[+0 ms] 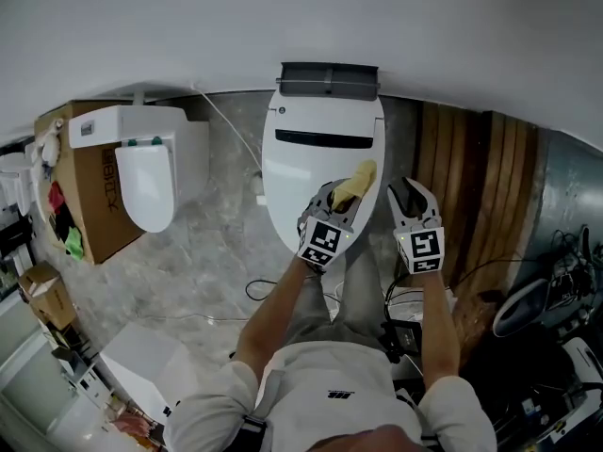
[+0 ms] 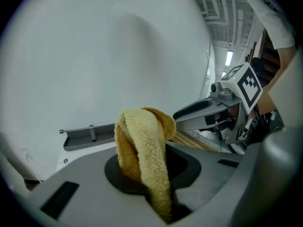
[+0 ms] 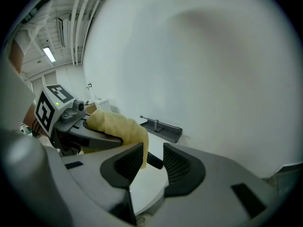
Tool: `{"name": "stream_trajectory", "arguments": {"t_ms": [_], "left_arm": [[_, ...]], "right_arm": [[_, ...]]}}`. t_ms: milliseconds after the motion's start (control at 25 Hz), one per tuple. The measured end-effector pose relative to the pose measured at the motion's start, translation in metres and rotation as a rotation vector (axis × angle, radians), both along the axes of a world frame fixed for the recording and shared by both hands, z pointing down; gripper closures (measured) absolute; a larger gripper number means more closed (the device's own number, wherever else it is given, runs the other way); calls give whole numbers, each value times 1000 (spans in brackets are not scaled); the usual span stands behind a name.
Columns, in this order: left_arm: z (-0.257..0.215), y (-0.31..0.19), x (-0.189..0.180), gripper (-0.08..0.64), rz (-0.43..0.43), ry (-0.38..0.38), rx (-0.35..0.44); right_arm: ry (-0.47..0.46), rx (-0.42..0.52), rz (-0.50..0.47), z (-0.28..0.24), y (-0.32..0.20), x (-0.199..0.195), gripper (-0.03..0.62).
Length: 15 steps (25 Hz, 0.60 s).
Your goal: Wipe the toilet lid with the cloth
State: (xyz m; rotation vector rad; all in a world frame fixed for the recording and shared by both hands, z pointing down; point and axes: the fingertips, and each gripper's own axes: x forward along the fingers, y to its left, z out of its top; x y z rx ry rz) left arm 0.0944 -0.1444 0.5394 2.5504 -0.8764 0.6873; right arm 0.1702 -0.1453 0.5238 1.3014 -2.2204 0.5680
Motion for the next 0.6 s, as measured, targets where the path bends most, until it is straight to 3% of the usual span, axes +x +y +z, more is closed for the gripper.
{"name": "stream_trajectory", "arguments": {"t_ms": [600], "left_arm": [[117, -17, 35, 480, 7, -53, -75]], "right_arm": [[-19, -66, -14, 105, -14, 19, 446]]}}
